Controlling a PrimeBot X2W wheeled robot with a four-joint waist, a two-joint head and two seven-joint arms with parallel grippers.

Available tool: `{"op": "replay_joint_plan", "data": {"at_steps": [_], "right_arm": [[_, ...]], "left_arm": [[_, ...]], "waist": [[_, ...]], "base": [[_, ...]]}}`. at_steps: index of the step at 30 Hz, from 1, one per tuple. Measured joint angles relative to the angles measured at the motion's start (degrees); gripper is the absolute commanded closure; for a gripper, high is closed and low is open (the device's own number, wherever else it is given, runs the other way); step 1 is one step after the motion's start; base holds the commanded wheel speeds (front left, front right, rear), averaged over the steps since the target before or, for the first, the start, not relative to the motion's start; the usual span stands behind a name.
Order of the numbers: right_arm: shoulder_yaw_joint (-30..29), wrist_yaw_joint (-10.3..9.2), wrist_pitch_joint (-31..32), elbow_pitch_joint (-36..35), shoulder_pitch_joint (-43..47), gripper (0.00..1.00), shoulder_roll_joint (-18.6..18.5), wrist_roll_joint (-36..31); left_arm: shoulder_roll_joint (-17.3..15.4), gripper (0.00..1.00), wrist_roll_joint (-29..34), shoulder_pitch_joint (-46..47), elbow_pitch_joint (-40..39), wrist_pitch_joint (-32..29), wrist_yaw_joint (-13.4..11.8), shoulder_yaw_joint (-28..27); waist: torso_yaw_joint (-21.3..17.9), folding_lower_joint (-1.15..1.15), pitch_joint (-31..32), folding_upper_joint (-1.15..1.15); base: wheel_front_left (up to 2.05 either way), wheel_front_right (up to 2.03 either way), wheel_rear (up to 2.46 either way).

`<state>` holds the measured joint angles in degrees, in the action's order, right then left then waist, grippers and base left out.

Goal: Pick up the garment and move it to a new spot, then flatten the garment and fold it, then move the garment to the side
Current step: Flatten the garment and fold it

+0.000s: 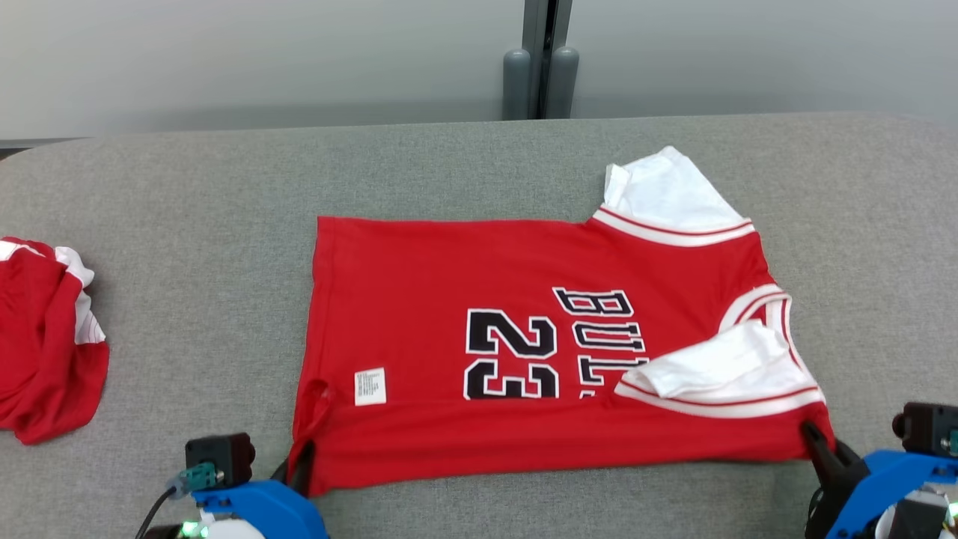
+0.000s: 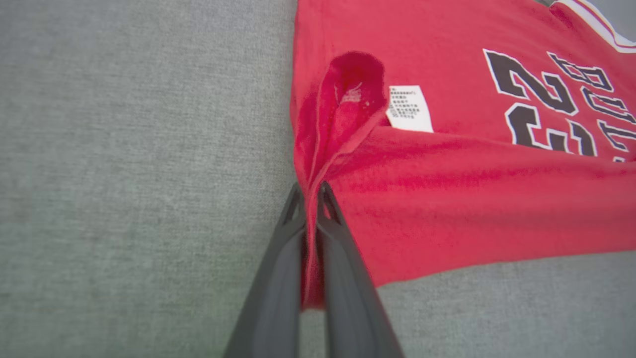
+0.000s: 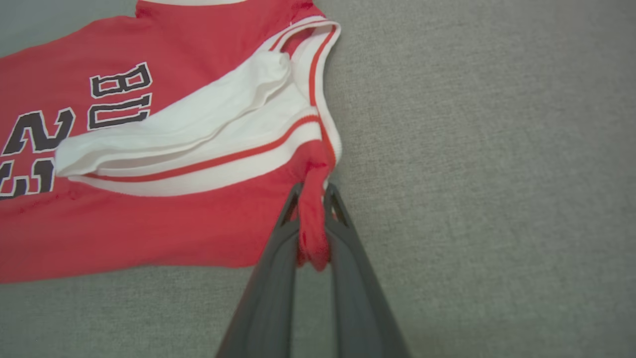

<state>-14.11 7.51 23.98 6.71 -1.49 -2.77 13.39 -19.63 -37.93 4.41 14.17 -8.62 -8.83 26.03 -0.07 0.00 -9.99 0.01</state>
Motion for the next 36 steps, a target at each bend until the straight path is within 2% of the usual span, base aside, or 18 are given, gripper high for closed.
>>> {"op": "replay_joint_plan", "data": {"at_steps": [5, 6, 7, 8, 9, 13, 18, 23, 25, 27, 30, 32, 36], "right_arm": [[0.3, -0.01, 1.7, -2.4, 4.6, 1.00, 0.0, 4.1], [0.3, -0.01, 1.8, -2.5, 5.2, 0.63, 0.0, 4.3], [0.3, -0.01, 2.2, -2.4, 5.6, 0.63, 0.0, 4.4], [0.2, -0.01, 2.6, -2.2, 6.0, 0.00, 0.0, 4.5], [0.2, -0.01, 2.7, -2.2, 6.2, 0.00, 0.0, 4.8], [0.4, -0.02, 2.3, -2.5, 5.9, 0.00, 0.0, 3.9], [1.7, -0.02, 4.2, -6.2, 1.4, 0.00, 0.0, -0.8], [3.8, -0.02, 7.9, -8.3, -6.7, 0.00, -0.8, -3.6], [5.3, -0.02, 9.8, -8.1, -10.6, 0.00, -1.9, -3.4], [7.2, -0.02, 11.8, -7.2, -15.0, 0.00, -3.2, -1.9], [10.3, -0.03, 14.2, -4.8, -21.5, 0.00, -5.9, -0.5], [12.2, -0.02, 15.2, -2.9, -25.9, 0.00, -6.7, 0.7], [16.2, -0.02, 16.3, 1.7, -34.4, 0.00, -7.2, 4.0]], "left_arm": [[-0.9, 1.00, -1.7, -3.9, -3.6, -3.0, -1.3, 0.1], [-0.9, 1.00, -1.9, -4.4, -4.3, -3.1, -1.5, 0.1], [-1.0, 1.00, -1.8, -4.7, -4.8, -3.1, -1.9, 0.1], [-1.1, 0.79, -1.8, -4.9, -5.3, -3.1, -2.0, 0.1], [-1.3, 0.00, -1.7, -5.0, -5.5, -3.3, -2.0, 0.3], [-1.4, 0.00, -1.7, -5.6, -6.4, -3.4, -2.2, 0.5], [-2.2, 0.00, -1.1, -4.7, -8.9, -4.3, -2.7, 0.5], [-4.3, 0.00, 0.1, 3.9, -11.2, -8.4, -2.2, -0.1], [-3.9, 0.00, -1.7, 8.1, -10.5, -10.9, -0.1, -0.2], [-3.7, 0.00, -4.8, 12.9, -9.3, -14.4, 4.1, 0.1], [-7.2, 0.00, -5.6, 21.3, -5.8, -19.3, 9.3, 0.1], [-9.2, 0.00, -6.2, 25.7, -3.4, -22.2, 11.6, -0.1], [-12.1, 0.00, -6.9, 32.6, -0.3, -27.2, 14.0, 0.2]], "waist": [[-0.3, 0.00, 0.7, 0.00], [-0.3, 0.00, 0.8, 0.00], [-0.3, 0.00, 0.8, 0.00], [-0.2, 0.00, 0.9, 0.00], [-0.2, 0.00, 0.9, 0.00], [-0.1, 0.00, 1.0, -0.01], [-0.4, 0.00, 0.9, -0.01], [-0.1, 0.00, 0.3, -0.01], [-0.1, 0.00, -0.5, -0.01], [-0.4, 0.01, -1.8, -0.01], [-1.3, 0.01, -4.1, -0.01], [-2.2, 0.01, -5.7, -0.01], [-4.4, 0.02, -9.2, 0.00]], "base": [[0.00, 0.00, 0.00], [0.00, 0.00, 0.00], [0.00, 0.00, 0.00], [0.00, 0.00, 0.00], [0.00, 0.00, 0.00], [0.00, 0.00, 0.00], [0.00, 0.00, 0.00], [0.00, 0.00, 0.00], [0.00, 0.00, 0.00], [0.00, 0.00, 0.00], [0.00, 0.00, 0.00], [0.00, 0.00, 0.00], [0.00, 0.00, 0.00]]}}
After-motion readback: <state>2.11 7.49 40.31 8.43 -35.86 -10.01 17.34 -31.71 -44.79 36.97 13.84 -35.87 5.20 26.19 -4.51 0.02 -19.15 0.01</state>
